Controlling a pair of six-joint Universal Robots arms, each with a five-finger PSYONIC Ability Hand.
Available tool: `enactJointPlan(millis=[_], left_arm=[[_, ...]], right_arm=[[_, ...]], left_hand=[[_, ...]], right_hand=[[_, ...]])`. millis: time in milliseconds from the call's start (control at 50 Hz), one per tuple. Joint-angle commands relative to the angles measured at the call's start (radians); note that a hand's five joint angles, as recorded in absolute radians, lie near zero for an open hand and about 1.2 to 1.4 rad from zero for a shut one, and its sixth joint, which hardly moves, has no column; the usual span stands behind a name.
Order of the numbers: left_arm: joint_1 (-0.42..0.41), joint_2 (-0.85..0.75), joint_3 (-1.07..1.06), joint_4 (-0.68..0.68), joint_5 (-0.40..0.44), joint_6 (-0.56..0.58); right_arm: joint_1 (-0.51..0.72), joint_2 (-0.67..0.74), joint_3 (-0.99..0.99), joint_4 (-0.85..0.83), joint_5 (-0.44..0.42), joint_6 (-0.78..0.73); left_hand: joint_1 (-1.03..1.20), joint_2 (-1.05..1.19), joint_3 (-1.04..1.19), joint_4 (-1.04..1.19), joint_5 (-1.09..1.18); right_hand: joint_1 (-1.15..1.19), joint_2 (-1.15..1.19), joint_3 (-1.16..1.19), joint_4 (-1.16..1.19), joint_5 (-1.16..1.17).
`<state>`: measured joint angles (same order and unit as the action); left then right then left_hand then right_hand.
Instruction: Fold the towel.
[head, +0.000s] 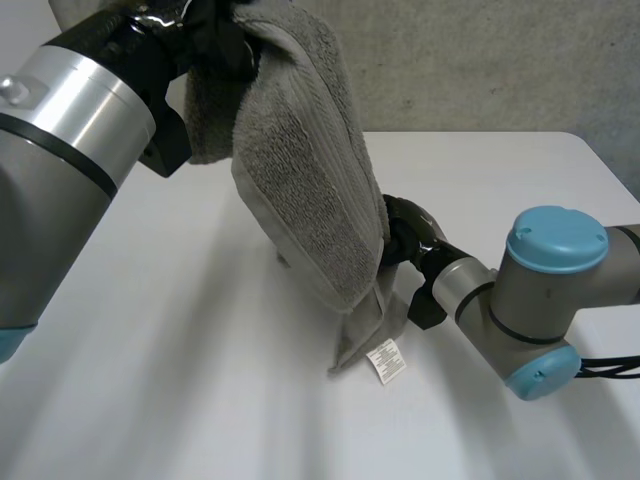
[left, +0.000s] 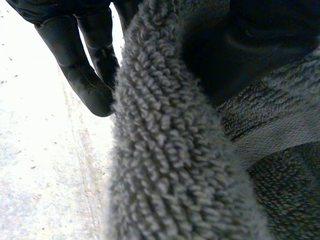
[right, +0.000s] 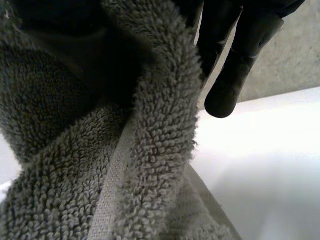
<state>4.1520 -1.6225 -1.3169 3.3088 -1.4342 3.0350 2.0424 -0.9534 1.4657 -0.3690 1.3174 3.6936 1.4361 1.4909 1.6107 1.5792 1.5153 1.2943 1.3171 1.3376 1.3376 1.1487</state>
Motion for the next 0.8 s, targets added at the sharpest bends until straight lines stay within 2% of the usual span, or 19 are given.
enactJointPlan(millis=[20,40,60,80,120,140,180,200,280,420,520,560,620,640,680,740,760,780,800], left_arm=[[0.100,-0.058,0.065,0.046,-0.003,0.011],[0.100,-0.059,0.065,0.046,-0.003,0.011],[0.150,-0.088,0.088,0.083,-0.003,0.011],[0.151,-0.088,0.088,0.083,-0.003,0.011],[0.215,-0.146,0.146,0.155,-0.011,0.008],[0.215,-0.146,0.147,0.155,-0.011,0.008],[0.232,-0.203,0.201,0.224,-0.017,-0.001],[0.232,-0.203,0.202,0.224,-0.017,-0.001],[0.231,-0.243,0.211,0.330,-0.060,-0.001],[0.237,-0.293,0.140,0.348,-0.072,-0.002],[0.249,-0.346,0.051,0.341,-0.065,-0.001],[0.260,-0.381,-0.008,0.313,-0.061,0.001],[0.283,-0.411,-0.065,0.267,-0.057,0.004],[0.283,-0.412,-0.065,0.267,-0.057,0.004],[0.293,-0.434,-0.105,0.214,-0.025,0.013],[0.297,-0.445,-0.119,0.189,-0.006,0.015],[0.297,-0.454,-0.126,0.172,0.009,0.019],[0.298,-0.462,-0.131,0.157,0.011,0.030],[0.298,-0.462,-0.131,0.157,0.011,0.030]], right_arm=[[-0.017,-0.059,-0.198,0.074,0.112,-0.237],[-0.018,-0.059,-0.199,0.075,0.112,-0.238],[-0.036,-0.080,-0.252,0.076,0.129,-0.327],[-0.036,-0.080,-0.252,0.076,0.129,-0.328],[-0.042,-0.132,-0.338,0.055,0.141,-0.501],[-0.042,-0.133,-0.338,0.055,0.141,-0.501],[-0.037,-0.168,-0.373,-0.041,0.146,-0.625],[-0.037,-0.168,-0.374,-0.042,0.146,-0.626],[-0.034,-0.227,-0.323,-0.217,0.141,-0.727],[-0.007,-0.292,-0.200,-0.197,0.129,-0.813],[-0.004,-0.272,-0.156,-0.051,0.118,-0.946],[-0.005,-0.207,-0.151,0.106,0.118,-1.067],[0.004,-0.148,-0.147,0.256,0.121,-1.187],[0.004,-0.148,-0.147,0.257,0.121,-1.187],[0.015,-0.128,-0.127,0.373,0.120,-1.260],[0.027,-0.128,-0.113,0.415,0.120,-1.270],[0.038,-0.126,-0.102,0.448,0.121,-1.270],[0.044,-0.126,-0.091,0.473,0.128,-1.270],[0.044,-0.126,-0.091,0.473,0.128,-1.270]], left_hand=[[-0.040,-0.095,-0.214,-0.183,-0.294],[-0.040,-0.095,-0.214,-0.183,-0.294],[-0.040,-0.095,-0.214,-0.183,-0.294],[-0.040,-0.095,-0.214,-0.183,-0.294],[-0.040,-0.095,-0.214,-0.183,-0.294],[-0.040,-0.095,-0.214,-0.183,-0.294],[-0.040,-0.095,-0.214,-0.183,-0.294],[-0.040,-0.095,-0.214,-0.183,-0.294],[-0.040,-0.095,-0.214,-0.183,-0.294],[-0.040,-0.095,-0.214,-0.183,-0.294],[-0.040,-0.095,-0.214,-0.183,-0.294],[-0.040,-0.095,-0.214,-0.183,-0.294],[-0.040,-0.095,-0.214,-0.183,-0.294],[-0.040,-0.095,-0.214,-0.183,-0.294],[-0.040,-0.095,-0.214,-0.183,-0.294],[-0.040,-0.095,-0.214,-0.183,-0.294],[-0.040,-0.095,-0.214,-0.183,-0.294],[-0.040,-0.095,-0.214,-0.183,-0.294],[-0.040,-0.095,-0.214,-0.183,-0.294]], right_hand=[[0.102,0.079,0.059,0.059,0.073],[0.102,0.079,0.059,0.059,0.073],[0.102,0.079,0.059,0.059,0.073],[0.102,0.079,0.059,0.059,0.073],[0.102,0.079,0.059,0.059,0.073],[0.102,0.079,0.059,0.059,0.073],[0.102,0.079,0.059,0.059,0.073],[0.102,0.079,0.059,0.059,0.073],[0.102,0.079,0.059,0.059,0.073],[0.102,0.079,0.059,0.059,0.073],[0.102,0.079,0.059,0.059,0.073],[0.102,0.079,0.059,0.059,0.073],[0.102,0.079,0.059,0.059,0.073],[0.102,0.079,0.059,0.059,0.073],[0.102,0.079,0.059,0.059,0.073],[0.102,0.079,0.059,0.059,0.073],[-0.077,-0.100,-0.120,-0.120,-0.106],[-0.367,-0.390,-0.410,-0.410,-0.396],[-0.370,-0.392,-0.413,-0.413,-0.399]])
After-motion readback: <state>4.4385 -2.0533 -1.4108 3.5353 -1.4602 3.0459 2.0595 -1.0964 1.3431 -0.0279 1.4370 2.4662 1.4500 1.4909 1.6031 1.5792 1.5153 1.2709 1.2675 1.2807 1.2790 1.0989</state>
